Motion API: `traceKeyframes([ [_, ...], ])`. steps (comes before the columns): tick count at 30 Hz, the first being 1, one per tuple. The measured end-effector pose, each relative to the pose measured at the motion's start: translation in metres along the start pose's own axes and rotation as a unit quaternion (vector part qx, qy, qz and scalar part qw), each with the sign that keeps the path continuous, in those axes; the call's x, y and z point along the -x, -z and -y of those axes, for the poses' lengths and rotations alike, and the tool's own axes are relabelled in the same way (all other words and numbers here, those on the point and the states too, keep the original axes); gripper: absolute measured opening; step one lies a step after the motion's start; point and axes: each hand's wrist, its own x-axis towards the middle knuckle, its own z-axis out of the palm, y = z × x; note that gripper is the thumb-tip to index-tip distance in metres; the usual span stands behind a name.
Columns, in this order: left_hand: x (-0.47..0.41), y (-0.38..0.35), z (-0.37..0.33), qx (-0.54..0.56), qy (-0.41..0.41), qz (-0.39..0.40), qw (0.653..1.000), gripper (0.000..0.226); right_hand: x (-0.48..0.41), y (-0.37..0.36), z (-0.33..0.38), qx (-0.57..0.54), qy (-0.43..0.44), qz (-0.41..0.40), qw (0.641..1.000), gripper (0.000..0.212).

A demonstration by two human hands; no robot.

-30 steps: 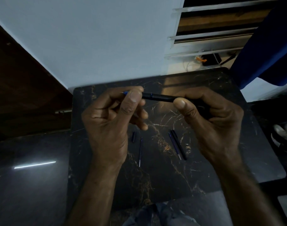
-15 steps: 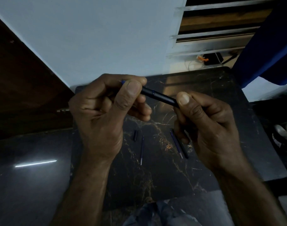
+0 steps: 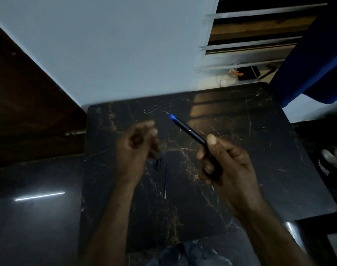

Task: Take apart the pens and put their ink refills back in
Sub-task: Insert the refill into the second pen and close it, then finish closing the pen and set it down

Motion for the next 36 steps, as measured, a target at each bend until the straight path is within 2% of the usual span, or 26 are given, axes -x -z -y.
traceKeyframes([
  [1, 0.007, -0.002, 0.024, -0.109, 0.046, -0.043, 0.992, 0.034, 0.003, 0.003, -0.007, -0.009, -0.007, -0.009, 1.000, 0.041],
  [2, 0.012, -0.003, 0.048, -0.242, 0.076, -0.052, 0.966, 0.031, 0.005, 0.004, -0.011, -0.019, -0.016, -0.016, 1.000, 0.039],
  [4, 0.020, -0.001, 0.087, -0.400, 0.138, 0.003, 0.906, 0.033, 0.008, 0.008, -0.020, -0.043, -0.026, -0.020, 0.999, 0.037],
  [7, 0.024, 0.001, 0.115, -0.454, 0.207, 0.034, 0.866, 0.034, 0.012, 0.010, -0.027, -0.055, -0.028, -0.016, 0.998, 0.032],
  [11, 0.022, -0.001, 0.131, -0.495, 0.199, 0.028, 0.845, 0.026, 0.012, 0.011, -0.029, -0.041, -0.023, 0.015, 0.999, 0.029],
  [13, 0.018, -0.002, 0.129, -0.509, 0.221, 0.032, 0.831, 0.022, 0.012, 0.012, -0.030, -0.001, -0.013, 0.042, 0.999, 0.031],
  [14, 0.015, -0.003, 0.126, -0.495, 0.236, 0.021, 0.836, 0.021, 0.012, 0.014, -0.033, 0.020, -0.008, 0.051, 0.998, 0.030],
  [15, 0.010, -0.006, 0.115, -0.432, 0.257, -0.007, 0.864, 0.021, 0.013, 0.014, -0.035, 0.039, -0.002, 0.055, 0.998, 0.026],
  [17, 0.001, -0.018, 0.079, -0.188, 0.291, -0.069, 0.936, 0.017, 0.015, 0.014, -0.040, 0.080, 0.020, 0.046, 0.996, 0.016],
  [18, -0.002, -0.024, 0.053, -0.041, 0.288, -0.088, 0.953, 0.009, 0.017, 0.015, -0.043, 0.104, 0.034, 0.032, 0.993, 0.013],
  [20, -0.008, -0.036, -0.002, 0.147, 0.236, -0.084, 0.957, 0.010, 0.021, 0.014, -0.046, 0.156, 0.069, -0.007, 0.985, 0.013],
  [22, -0.009, -0.047, -0.055, 0.230, 0.149, -0.028, 0.961, 0.008, 0.022, 0.010, -0.044, 0.205, 0.112, -0.043, 0.971, 0.014],
  [24, -0.009, -0.057, -0.097, 0.272, 0.090, 0.005, 0.958, 0.013, 0.022, 0.003, -0.037, 0.240, 0.159, -0.066, 0.955, 0.014],
  [28, -0.006, -0.069, -0.144, 0.292, 0.044, 0.018, 0.955, 0.021, 0.021, -0.009, -0.017, 0.265, 0.223, -0.093, 0.934, 0.022],
  [36, 0.003, -0.072, -0.164, 0.229, -0.024, 0.024, 0.973, 0.019, 0.027, -0.018, 0.005, 0.262, 0.284, -0.091, 0.918, 0.019],
])
